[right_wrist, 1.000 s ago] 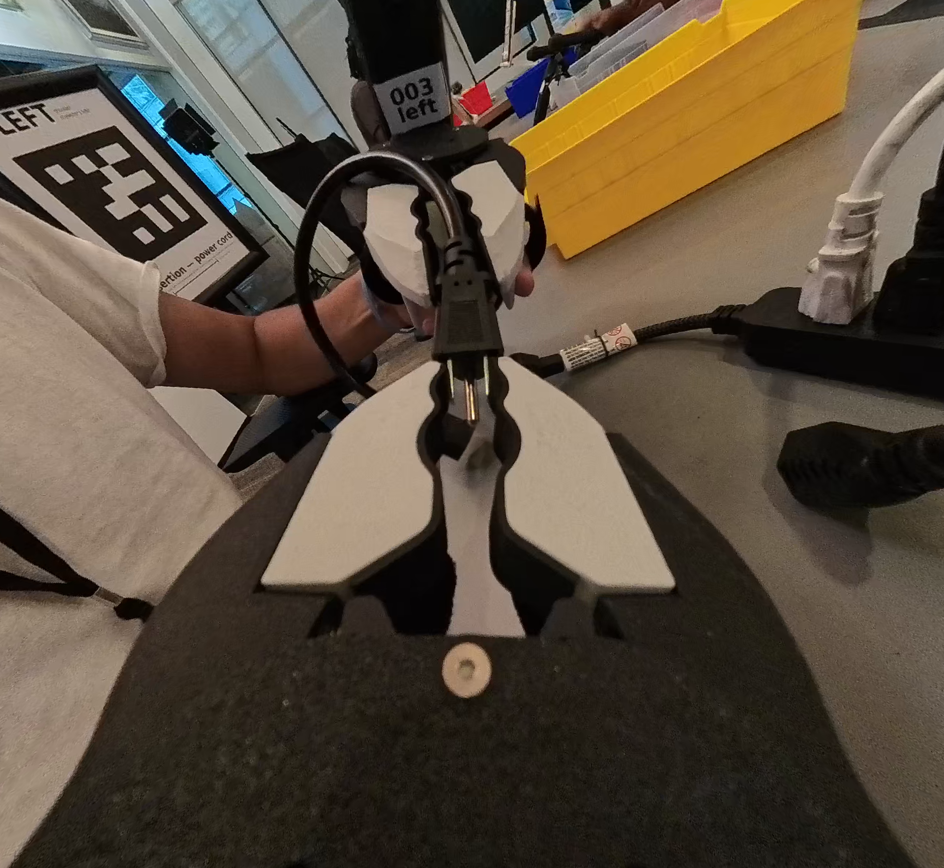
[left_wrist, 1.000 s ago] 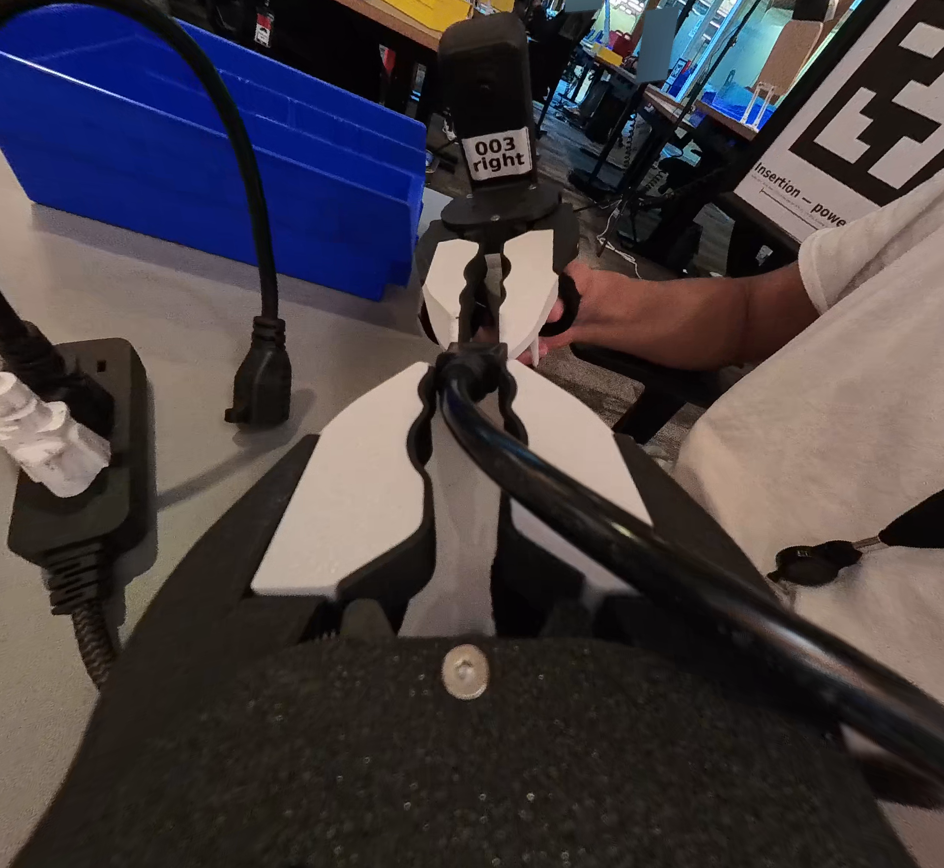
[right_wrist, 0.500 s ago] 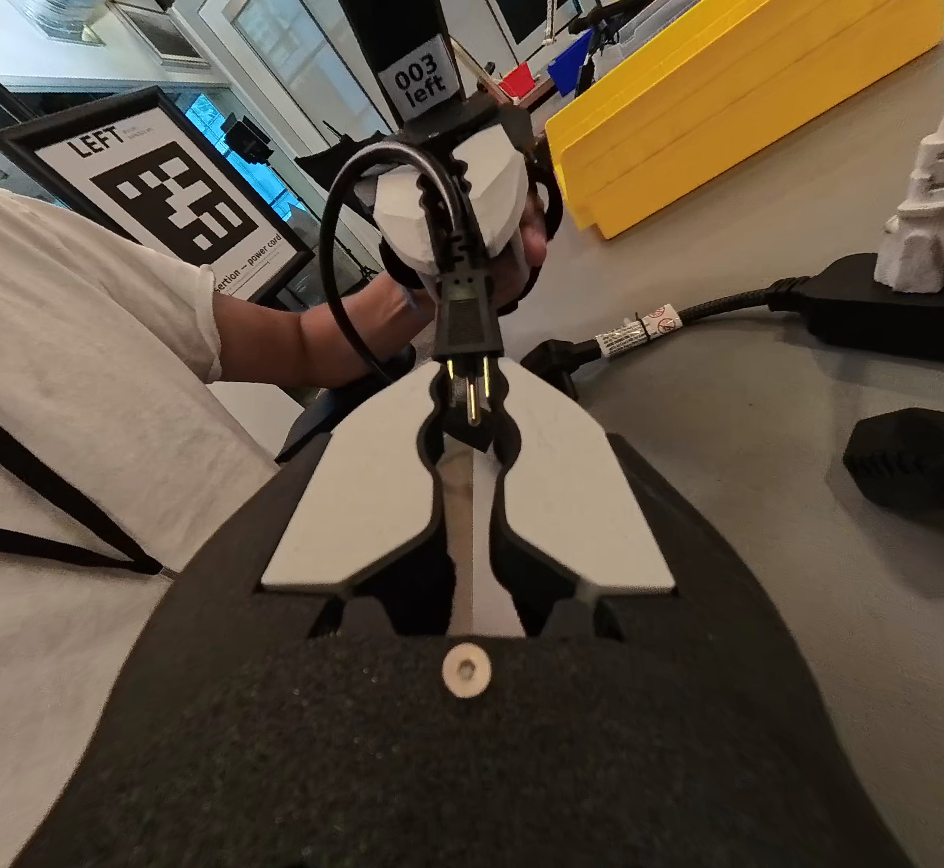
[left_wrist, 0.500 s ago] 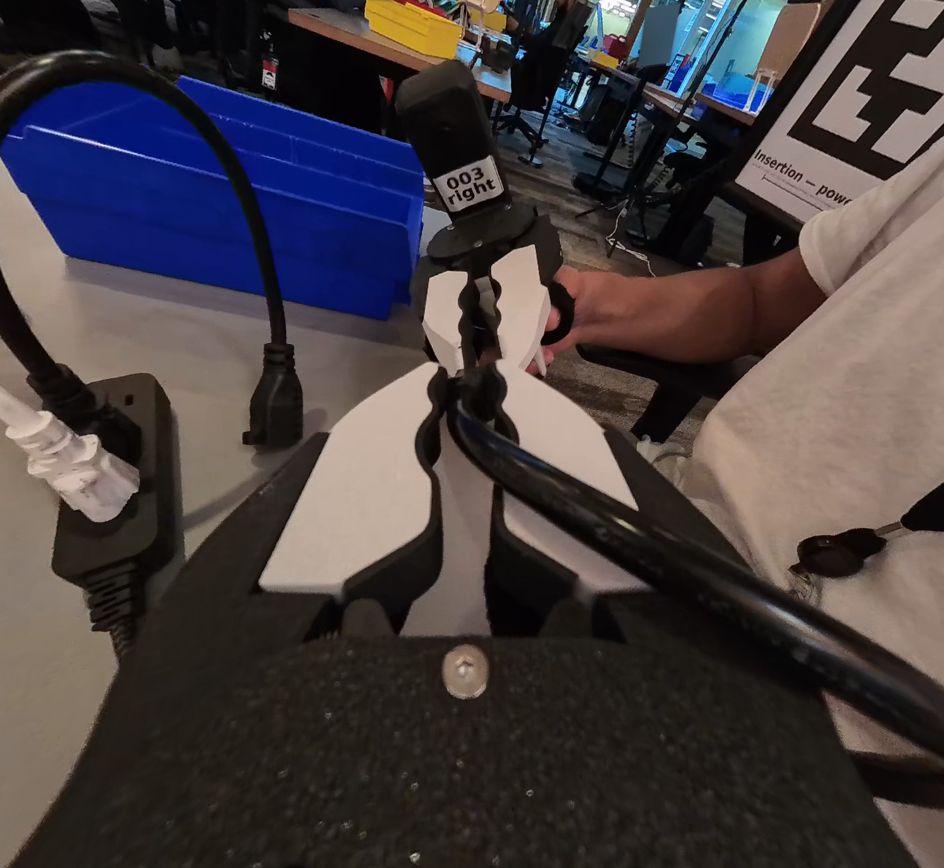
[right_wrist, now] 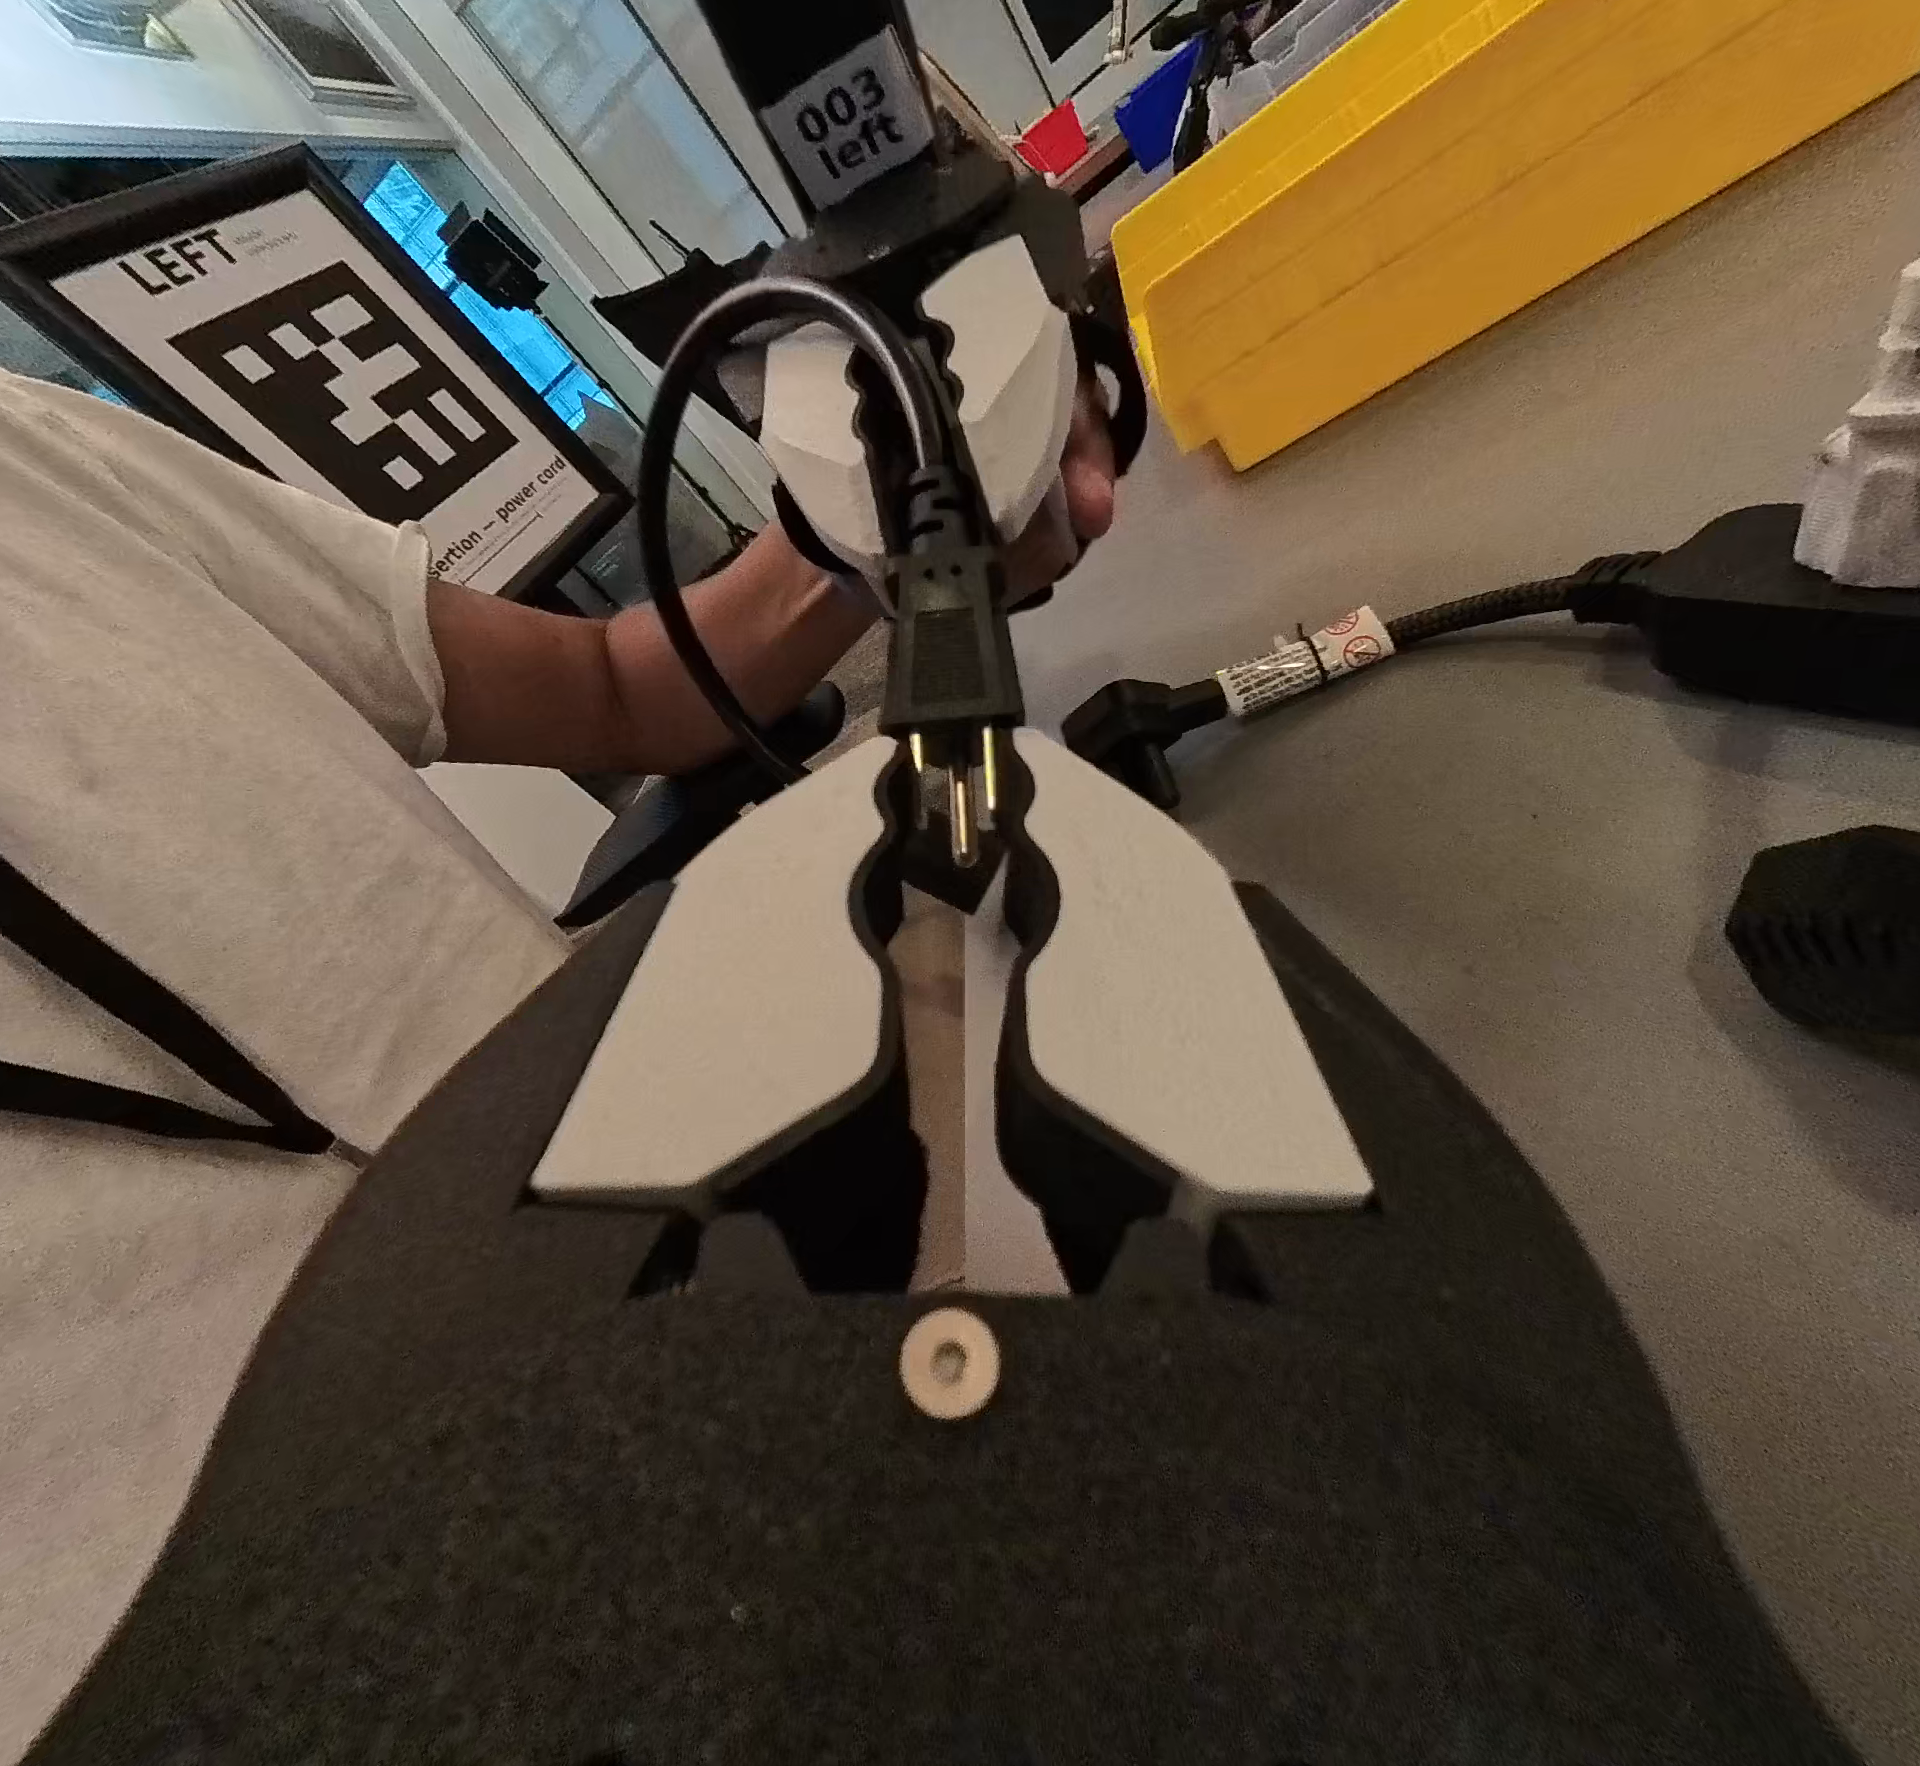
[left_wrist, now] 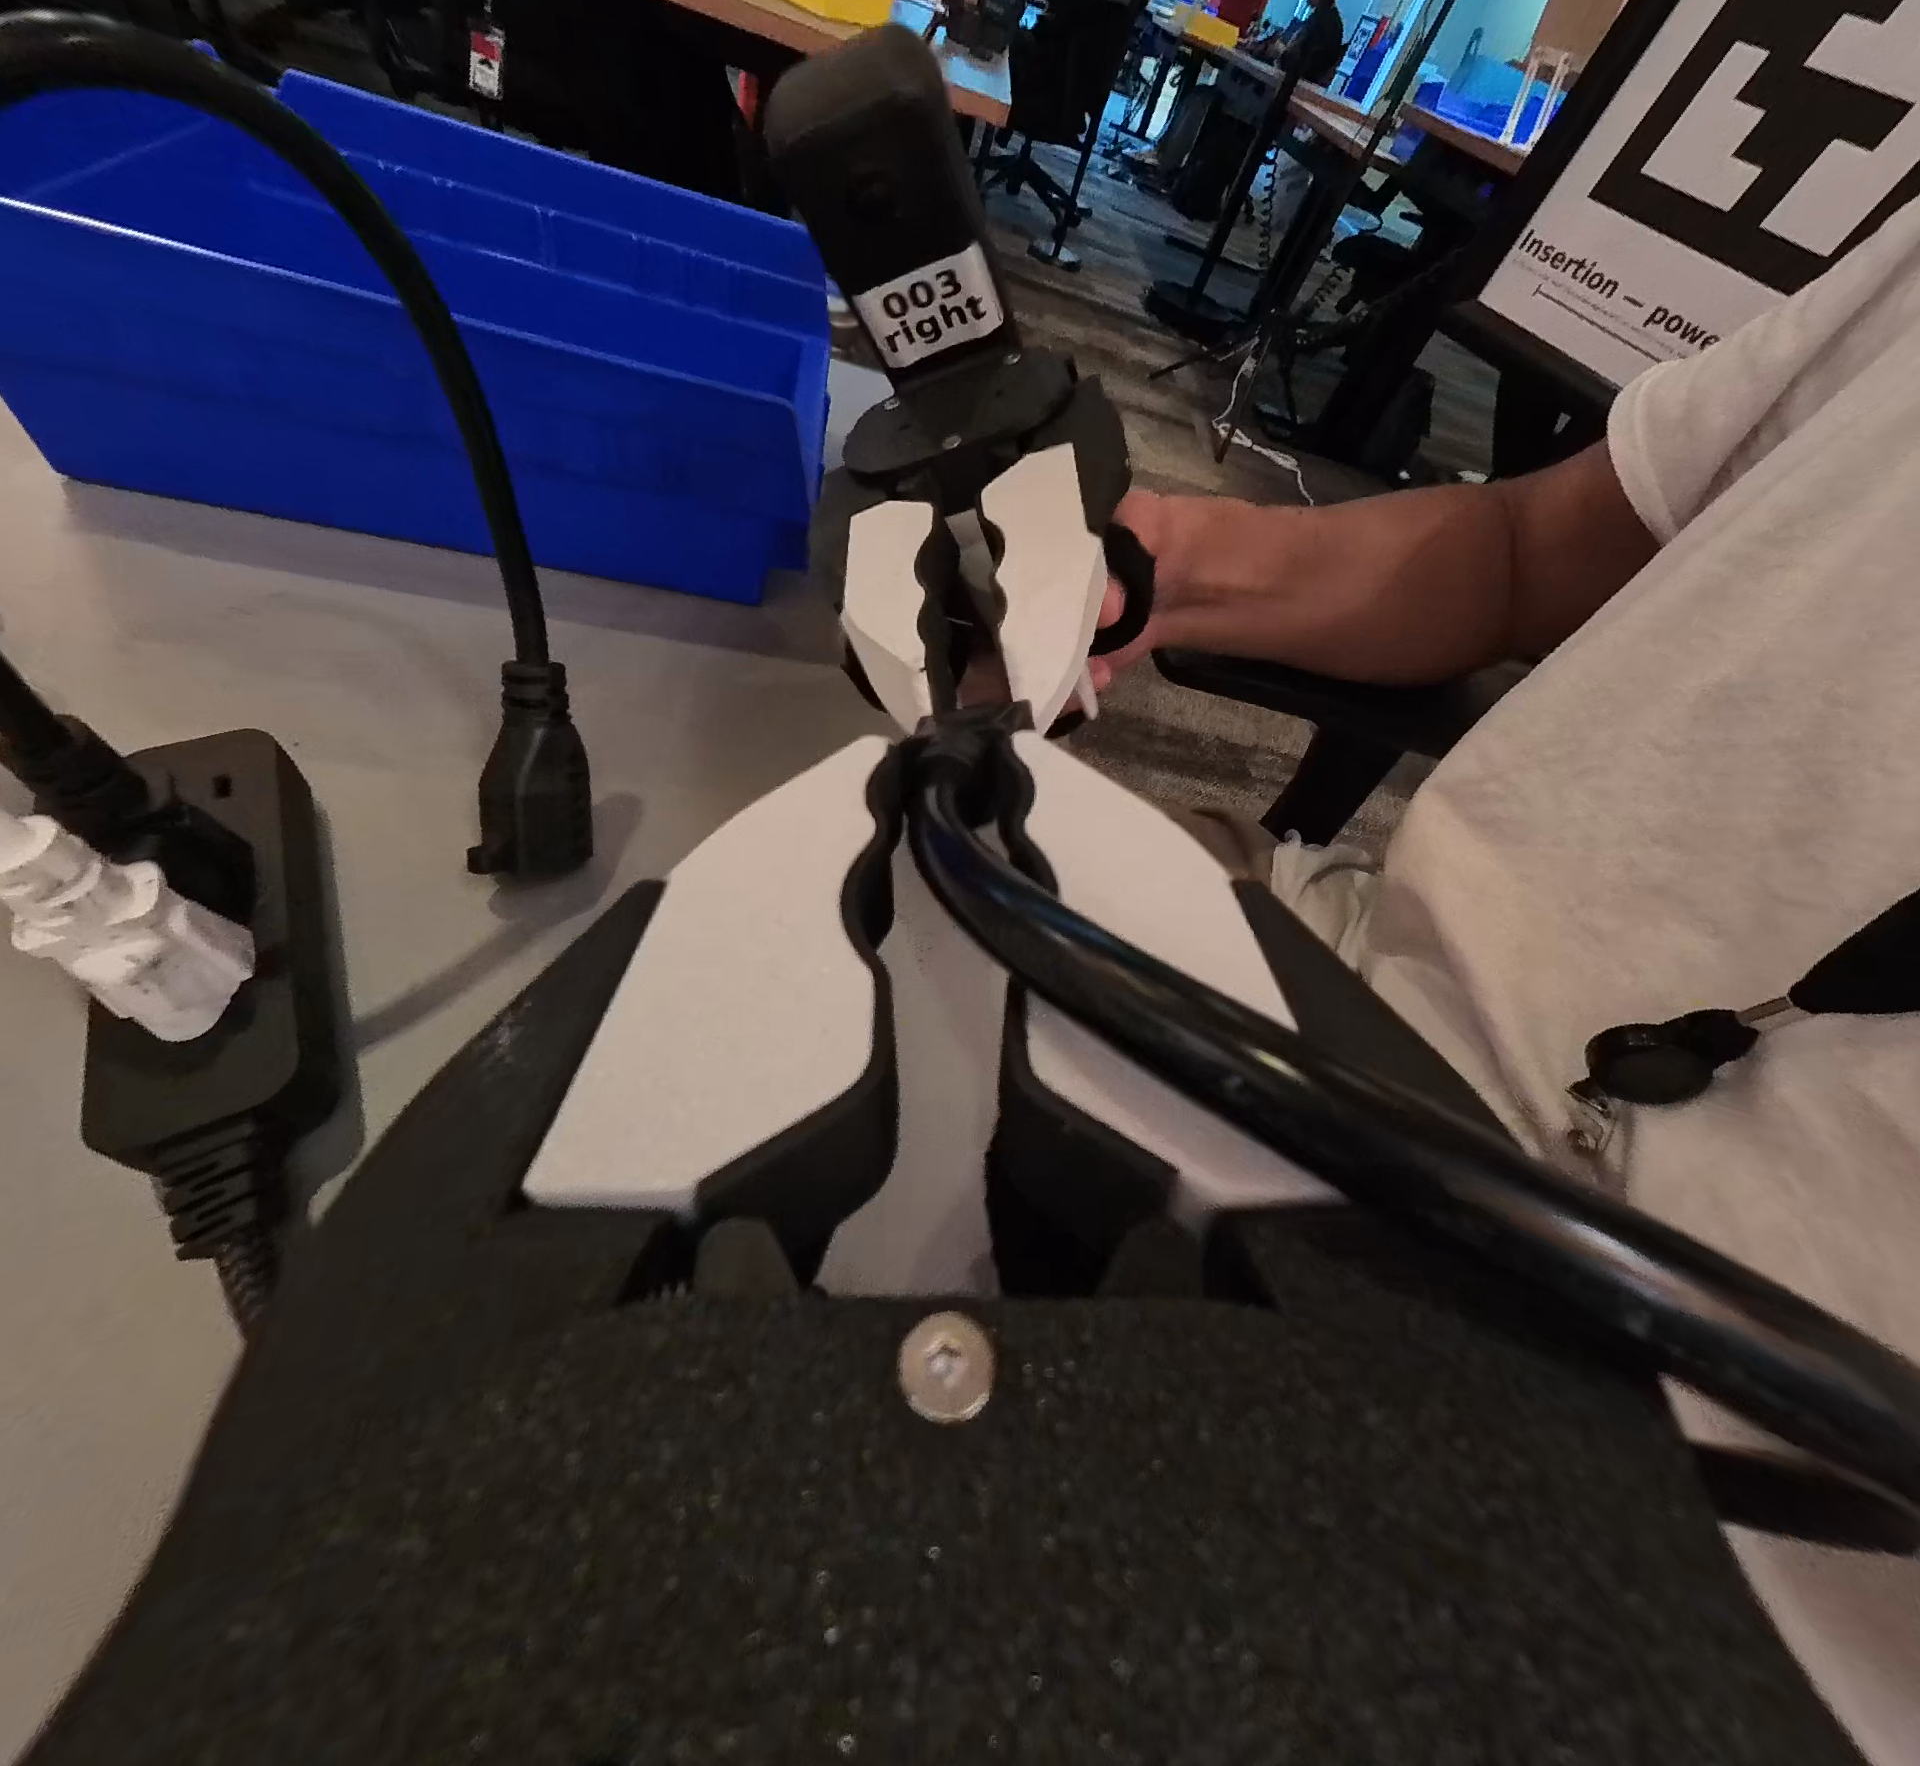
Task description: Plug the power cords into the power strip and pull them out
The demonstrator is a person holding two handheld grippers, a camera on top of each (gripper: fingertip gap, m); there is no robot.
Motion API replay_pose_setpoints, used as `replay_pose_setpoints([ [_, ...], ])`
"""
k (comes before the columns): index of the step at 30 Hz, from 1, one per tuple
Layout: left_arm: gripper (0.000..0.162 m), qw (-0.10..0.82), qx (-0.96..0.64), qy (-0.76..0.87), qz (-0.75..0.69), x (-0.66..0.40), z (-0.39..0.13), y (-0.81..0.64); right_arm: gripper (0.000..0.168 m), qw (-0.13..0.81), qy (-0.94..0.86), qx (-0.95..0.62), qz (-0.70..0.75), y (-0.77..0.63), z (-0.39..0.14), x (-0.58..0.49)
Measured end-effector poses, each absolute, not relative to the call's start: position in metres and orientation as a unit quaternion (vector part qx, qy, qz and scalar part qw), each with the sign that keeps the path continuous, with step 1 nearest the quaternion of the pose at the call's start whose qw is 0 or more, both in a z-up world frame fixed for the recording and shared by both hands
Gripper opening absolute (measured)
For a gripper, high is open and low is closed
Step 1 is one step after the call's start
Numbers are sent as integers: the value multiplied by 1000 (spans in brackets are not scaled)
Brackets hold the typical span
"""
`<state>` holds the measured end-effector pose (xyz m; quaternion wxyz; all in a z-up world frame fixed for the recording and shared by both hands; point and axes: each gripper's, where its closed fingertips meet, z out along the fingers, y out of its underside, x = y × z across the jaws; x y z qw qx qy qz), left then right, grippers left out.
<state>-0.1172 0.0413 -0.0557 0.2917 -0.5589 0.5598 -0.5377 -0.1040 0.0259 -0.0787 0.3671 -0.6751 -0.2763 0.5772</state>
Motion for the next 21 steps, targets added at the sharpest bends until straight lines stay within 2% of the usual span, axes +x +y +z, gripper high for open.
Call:
replay_pose_setpoints([
  [6, 15, 245, -548, 536, -593, -116, -58, 35, 14, 359, -298, -682, 564, 20, -83, -105],
  [10, 15, 257, -548, 544, -581, -115, -52, 35, 14, 357, -297, -674, 574, 18, -83, -109],
  [13, 15, 272, -560, 553, -553, -122, -46, 44, 15, 396, -281, -663, 569, 28, -70, -109],
  [14, 15, 284, -574, 561, -525, -126, -49, 52, 20, 417, -284, -672, 542, 34, -71, -107],
  [16, 15, 311, -598, 564, -477, -137, -52, 72, 43, 478, -273, -708, 443, 58, -82, -86],
  [18, 15, 324, -617, 546, -464, -147, -53, 89, 49, 514, -241, -762, 310, 86, -103, -49],
  [20, 15, 327, -631, 526, -467, -153, -55, 101, 70, 530, -188, -792, 236, 106, -116, -24],
  [21, 15, 326, -637, 517, -470, -155, -57, 105, 75, 517, -171, -807, 230, 110, -123, -21],
])
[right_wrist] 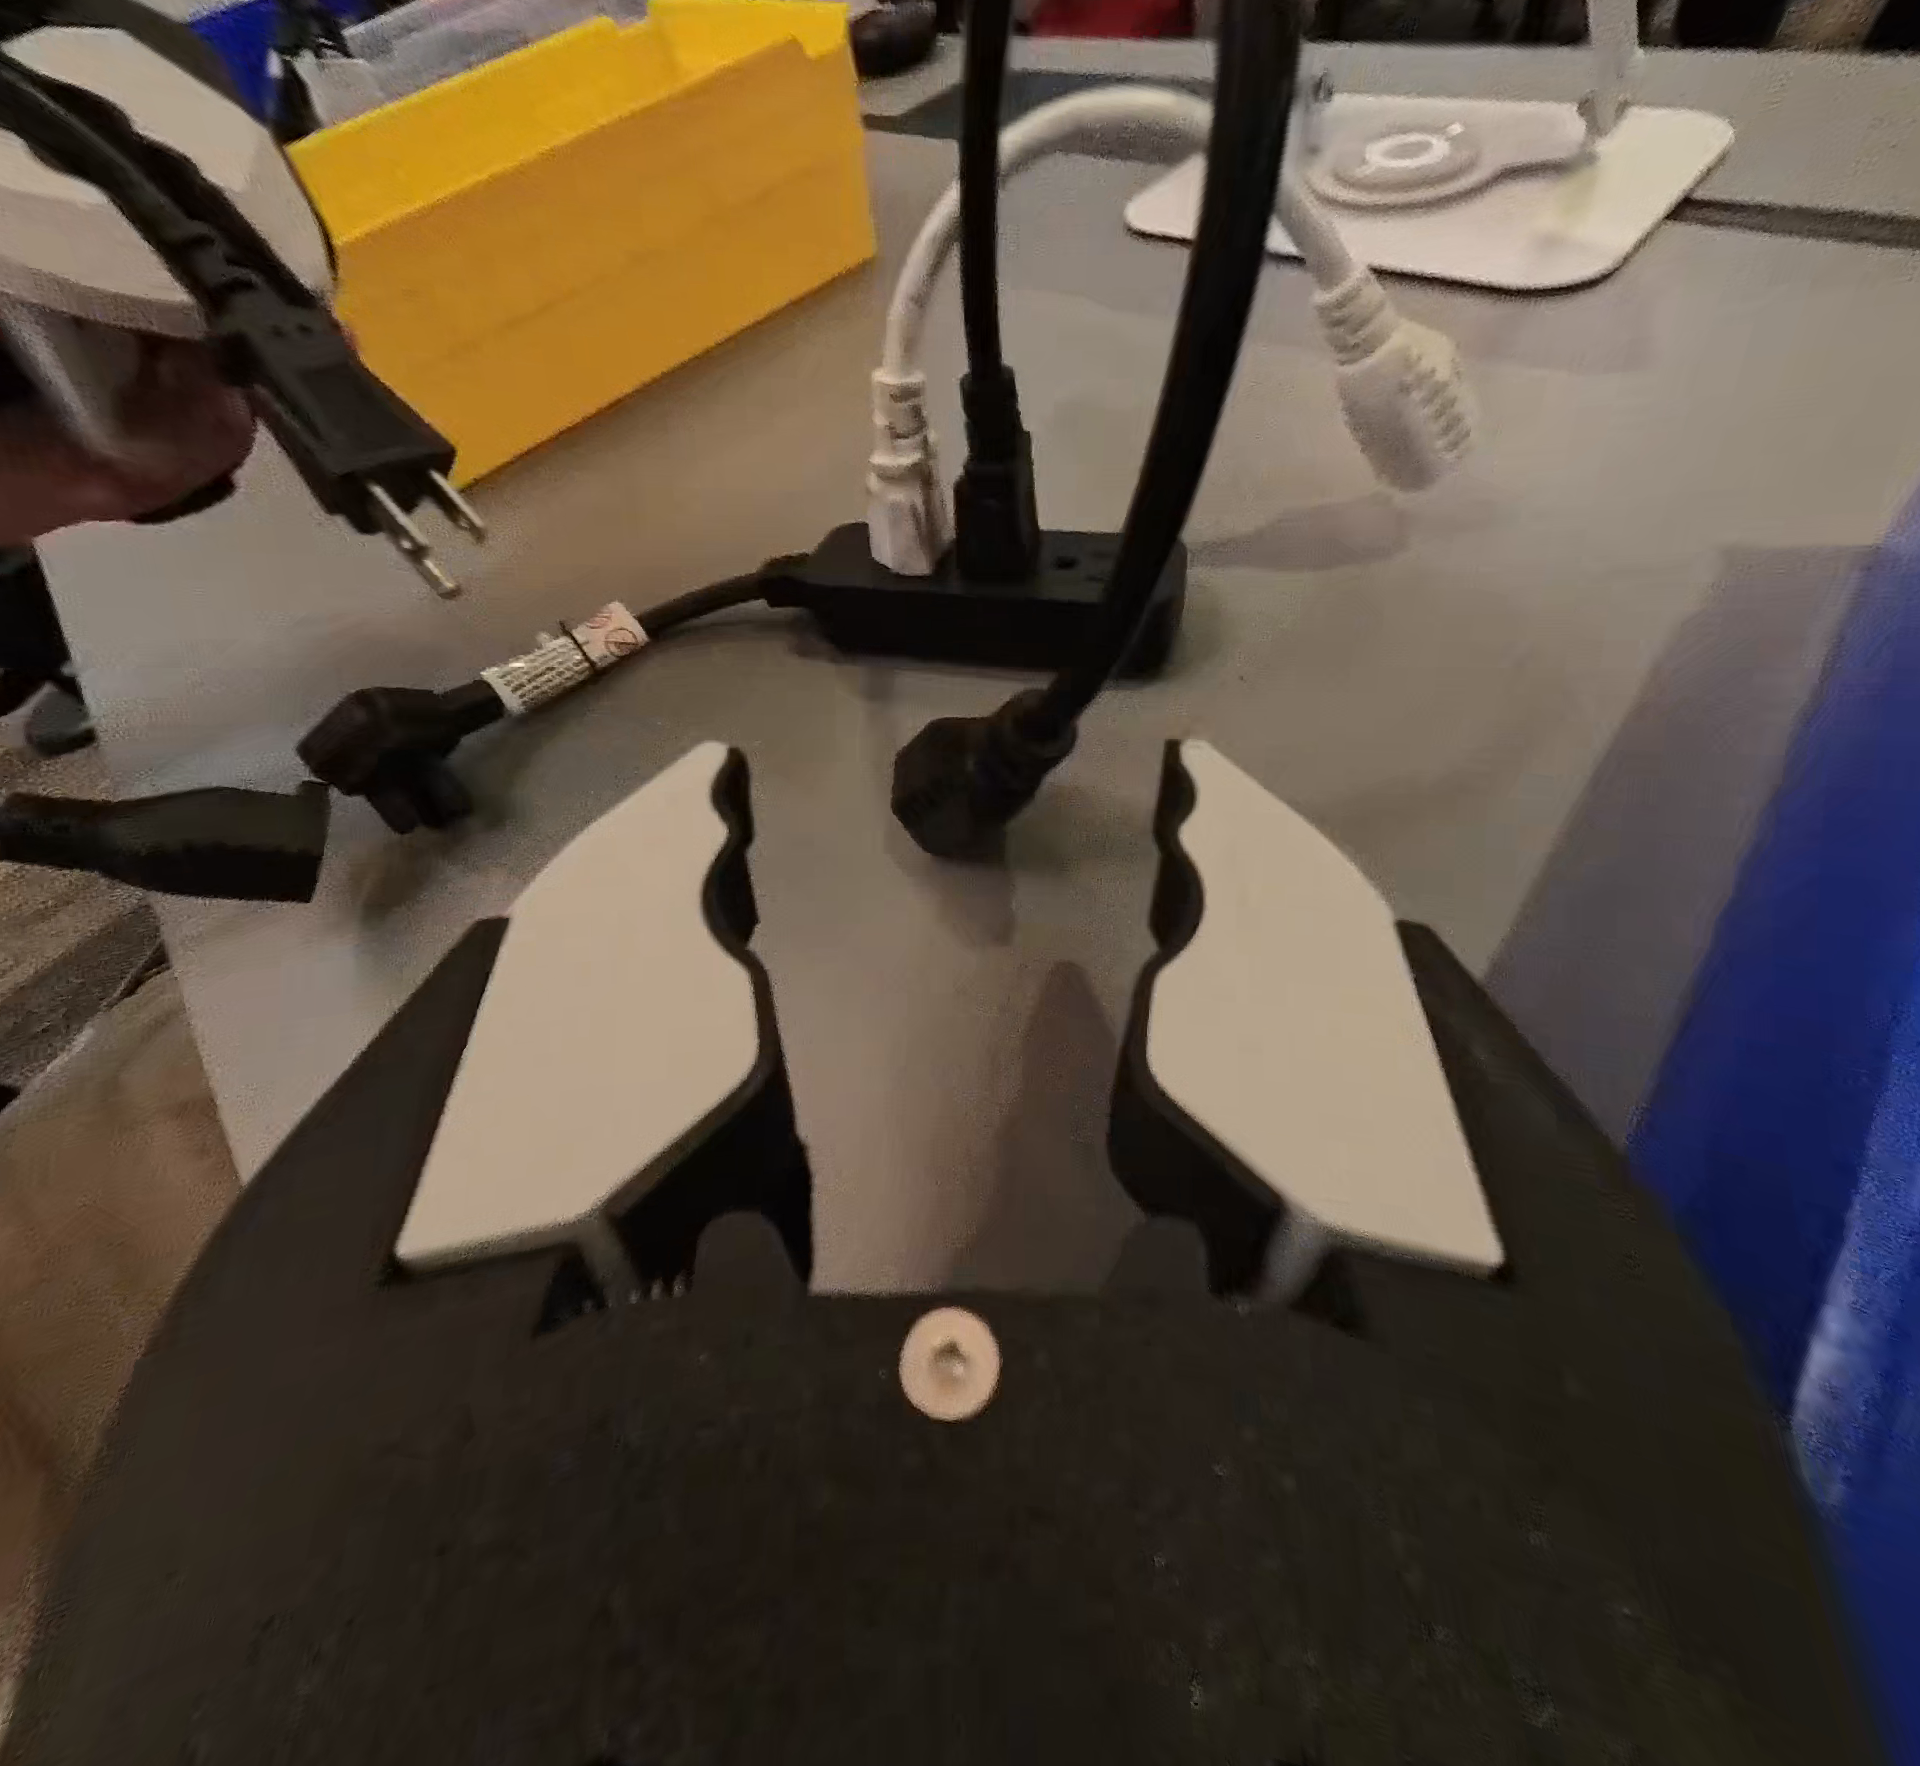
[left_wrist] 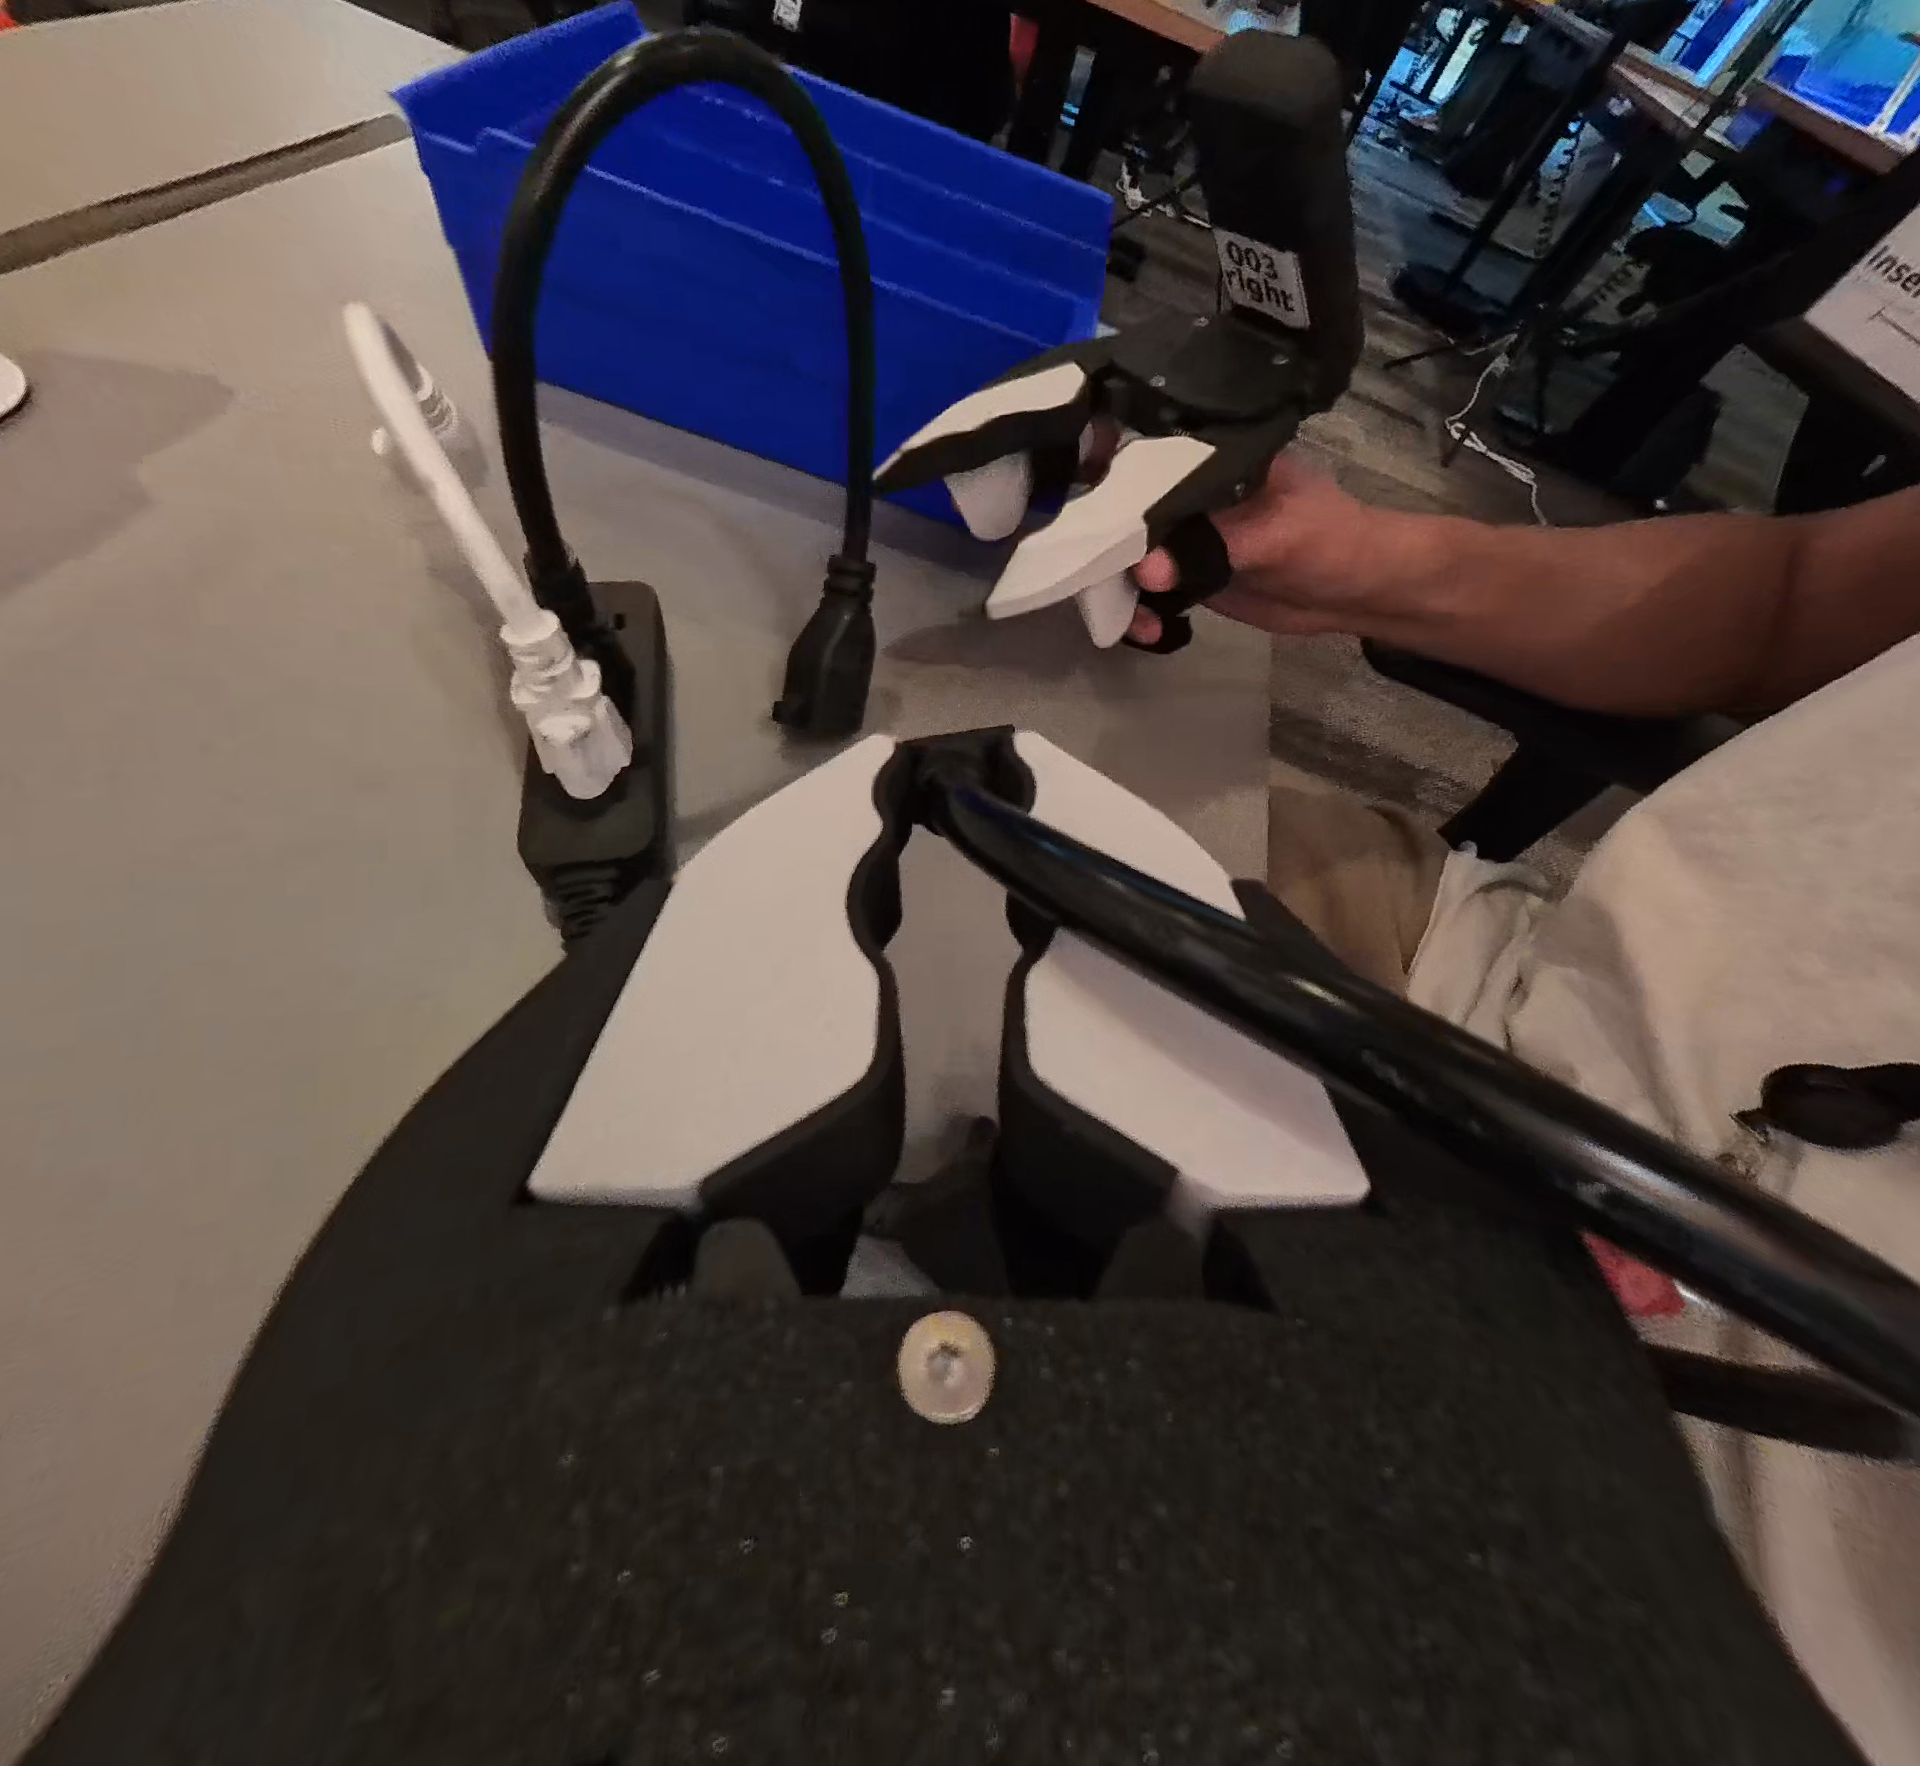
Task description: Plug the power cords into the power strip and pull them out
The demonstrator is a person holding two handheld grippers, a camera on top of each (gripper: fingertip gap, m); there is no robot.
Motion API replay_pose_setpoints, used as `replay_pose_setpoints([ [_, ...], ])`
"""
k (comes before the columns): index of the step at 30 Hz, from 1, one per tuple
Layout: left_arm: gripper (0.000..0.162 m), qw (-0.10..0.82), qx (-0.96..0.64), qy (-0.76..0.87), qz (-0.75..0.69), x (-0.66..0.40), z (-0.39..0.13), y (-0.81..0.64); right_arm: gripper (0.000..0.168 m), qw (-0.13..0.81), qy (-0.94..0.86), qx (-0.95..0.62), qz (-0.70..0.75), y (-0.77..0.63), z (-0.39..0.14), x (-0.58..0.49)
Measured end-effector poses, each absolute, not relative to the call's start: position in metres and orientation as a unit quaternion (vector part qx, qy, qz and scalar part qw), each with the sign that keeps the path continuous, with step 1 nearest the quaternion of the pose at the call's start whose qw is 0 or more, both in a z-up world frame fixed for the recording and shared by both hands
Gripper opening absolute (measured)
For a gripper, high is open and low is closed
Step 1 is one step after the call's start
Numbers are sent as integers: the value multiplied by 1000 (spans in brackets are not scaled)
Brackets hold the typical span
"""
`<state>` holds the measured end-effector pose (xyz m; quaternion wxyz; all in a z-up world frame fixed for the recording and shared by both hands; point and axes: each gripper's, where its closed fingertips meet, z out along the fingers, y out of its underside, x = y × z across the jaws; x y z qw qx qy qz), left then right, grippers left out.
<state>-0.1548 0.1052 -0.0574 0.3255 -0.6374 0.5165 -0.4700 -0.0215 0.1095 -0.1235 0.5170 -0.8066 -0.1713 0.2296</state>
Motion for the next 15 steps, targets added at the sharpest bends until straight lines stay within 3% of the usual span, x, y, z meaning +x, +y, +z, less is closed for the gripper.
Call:
replay_pose_setpoints([
  [2, 14, 321, -644, 507, -474, -156, -62, 109, 89, 522, -145, -811, 220, 119, -128, -21],
  [3, 15, 321, -647, 505, -473, -156, -64, 110, 86, 525, -143, -810, 220, 121, -129, -23],
  [4, 15, 321, -648, 505, -470, -156, -65, 110, 71, 521, -159, -803, 243, 119, -126, -33],
  [15, 14, 361, -633, 499, -470, -190, -13, 119, 67, 454, -336, -765, 309, 70, -130, -121],
])
